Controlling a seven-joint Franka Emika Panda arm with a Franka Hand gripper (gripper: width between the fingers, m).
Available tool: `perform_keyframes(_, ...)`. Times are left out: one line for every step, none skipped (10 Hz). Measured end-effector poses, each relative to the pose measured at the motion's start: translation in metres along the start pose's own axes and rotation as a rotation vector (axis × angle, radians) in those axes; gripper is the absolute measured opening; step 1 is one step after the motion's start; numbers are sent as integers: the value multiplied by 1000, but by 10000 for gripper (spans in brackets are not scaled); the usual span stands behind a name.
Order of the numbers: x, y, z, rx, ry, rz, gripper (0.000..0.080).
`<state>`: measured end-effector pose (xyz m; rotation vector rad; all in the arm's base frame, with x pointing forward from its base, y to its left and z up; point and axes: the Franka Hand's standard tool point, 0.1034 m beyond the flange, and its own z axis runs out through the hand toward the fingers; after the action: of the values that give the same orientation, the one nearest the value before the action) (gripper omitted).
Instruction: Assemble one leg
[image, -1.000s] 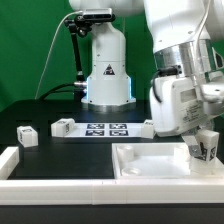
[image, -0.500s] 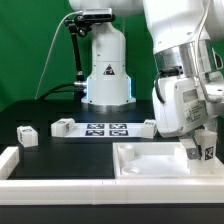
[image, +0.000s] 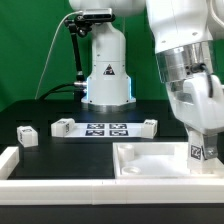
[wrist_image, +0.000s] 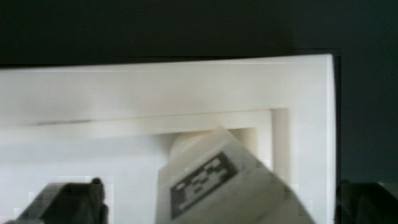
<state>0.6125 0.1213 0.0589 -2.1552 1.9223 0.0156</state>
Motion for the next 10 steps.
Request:
perform_keyframes(0, -1, -1, -6, 3, -104, 649)
perform_keyframes(-1, -2, -1, -21, 13, -279, 649)
perform_keyframes(-1, -1, -1, -26, 16, -369, 649)
perform_keyframes(-1, -1, -1, -35, 24, -518, 649)
perform_keyframes(1, -1, -1, -42, 28, -680, 649)
perform_keyframes(8, -2, -2, -43, 27, -842, 649)
perform_keyframes(9, -2, -2, -42, 27, -825, 649)
perform_keyframes(8, -2, -2, -42, 27, -826, 649)
perform_keyframes(8, -2, -2, -42, 27, -826, 521)
perform_keyframes(8, -2, -2, -42, 27, -826, 379)
